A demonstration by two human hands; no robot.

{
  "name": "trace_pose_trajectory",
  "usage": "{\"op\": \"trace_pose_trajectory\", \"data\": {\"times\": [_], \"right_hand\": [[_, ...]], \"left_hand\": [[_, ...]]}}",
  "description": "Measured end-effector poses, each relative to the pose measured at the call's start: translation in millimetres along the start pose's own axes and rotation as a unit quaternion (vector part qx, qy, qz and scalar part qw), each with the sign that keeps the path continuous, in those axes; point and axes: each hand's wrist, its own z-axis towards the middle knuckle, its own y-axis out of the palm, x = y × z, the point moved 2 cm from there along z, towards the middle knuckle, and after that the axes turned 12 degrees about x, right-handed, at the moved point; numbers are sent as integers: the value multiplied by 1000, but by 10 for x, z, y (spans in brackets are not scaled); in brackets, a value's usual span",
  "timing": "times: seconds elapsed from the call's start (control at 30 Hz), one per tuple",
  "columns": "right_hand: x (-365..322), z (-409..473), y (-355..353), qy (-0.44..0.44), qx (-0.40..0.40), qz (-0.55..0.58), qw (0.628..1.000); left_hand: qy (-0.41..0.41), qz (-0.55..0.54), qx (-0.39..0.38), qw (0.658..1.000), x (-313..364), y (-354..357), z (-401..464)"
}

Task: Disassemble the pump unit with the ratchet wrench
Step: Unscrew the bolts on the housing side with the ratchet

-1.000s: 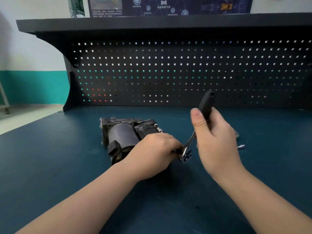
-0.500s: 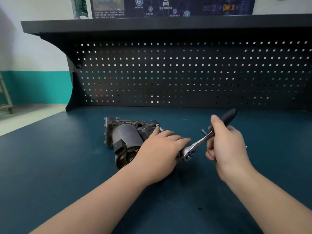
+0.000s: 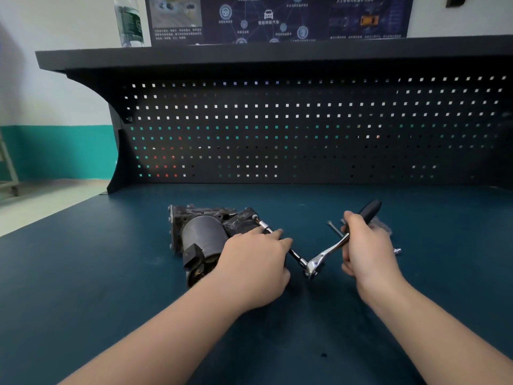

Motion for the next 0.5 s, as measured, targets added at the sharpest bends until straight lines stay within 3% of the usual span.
{"op": "trace_pose_trajectory", "data": {"times": [0.1,0.17,0.23,0.33,0.4,0.5], "right_hand": [[19,35,8,-5,2,7,1000],[30,58,12,-8,-2,9,1000],[41,84,6,-12,-8,8,1000],[62,110,6,-21,-15,8,1000],[70,125,9,-28,-22,7,999],[67,143,9,-33,-16,10,999]], "left_hand": [[-17,-76,-86,993,-109,-252,242],[-64,-108,-59,990,-256,-387,537],[-84,-57,-59,993,-401,-368,826],[-94,12,-176,980,-575,-90,1051],[-107,5,-244,964,-678,60,1085],[-124,-48,-243,961,-757,129,1064]]}}
